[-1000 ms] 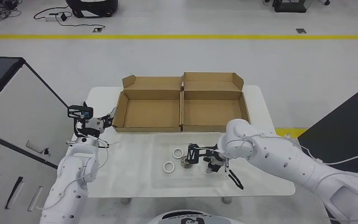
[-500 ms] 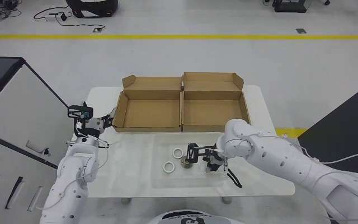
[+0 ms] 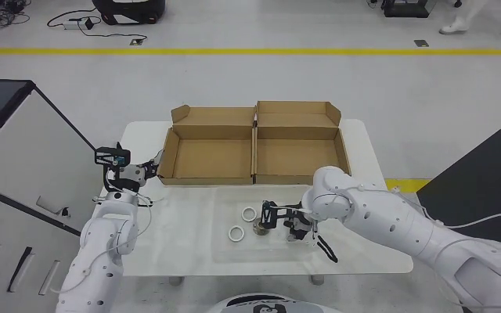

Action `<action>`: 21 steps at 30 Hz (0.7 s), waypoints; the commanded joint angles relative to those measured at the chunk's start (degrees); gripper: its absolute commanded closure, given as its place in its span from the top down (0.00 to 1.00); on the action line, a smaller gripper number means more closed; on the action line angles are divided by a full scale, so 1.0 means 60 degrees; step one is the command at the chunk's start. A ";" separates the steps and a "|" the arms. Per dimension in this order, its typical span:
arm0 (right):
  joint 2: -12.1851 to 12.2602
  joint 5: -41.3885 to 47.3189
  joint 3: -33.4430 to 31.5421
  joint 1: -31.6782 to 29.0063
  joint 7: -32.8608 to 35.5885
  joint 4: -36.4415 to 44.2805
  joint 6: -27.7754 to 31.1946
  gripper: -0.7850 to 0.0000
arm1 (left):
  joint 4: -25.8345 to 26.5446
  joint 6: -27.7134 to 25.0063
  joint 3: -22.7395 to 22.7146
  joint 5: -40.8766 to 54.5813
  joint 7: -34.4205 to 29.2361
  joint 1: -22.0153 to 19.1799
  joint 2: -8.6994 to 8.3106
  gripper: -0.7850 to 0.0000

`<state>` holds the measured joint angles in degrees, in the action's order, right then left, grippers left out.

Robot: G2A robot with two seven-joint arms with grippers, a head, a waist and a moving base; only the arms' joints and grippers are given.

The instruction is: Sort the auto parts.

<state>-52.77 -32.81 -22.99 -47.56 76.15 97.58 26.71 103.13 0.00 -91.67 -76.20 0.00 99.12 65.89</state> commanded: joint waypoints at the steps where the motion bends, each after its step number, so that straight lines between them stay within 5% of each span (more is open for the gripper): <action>1: 0.0002 -0.0033 -0.0017 -0.0017 -0.0001 0.0001 -0.0018 0.35 | 0.0000 0.0000 0.0000 0.0000 0.0000 0.0000 0.0000 1.00; 14: 0.0004 -0.0144 -0.0111 -0.0144 -0.0082 -0.0016 -0.0023 0.26 | 0.0000 0.0000 0.0000 0.0000 0.0000 0.0000 0.0000 1.00; 21: -0.0024 -0.0166 -0.0122 -0.0155 -0.0051 -0.0046 0.0031 0.00 | 0.0000 0.0000 0.0000 0.0000 0.0000 0.0000 0.0000 1.00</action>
<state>-52.89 -33.82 -23.71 -48.49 75.80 97.34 26.85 103.13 0.00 -91.67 -76.20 0.00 99.12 65.89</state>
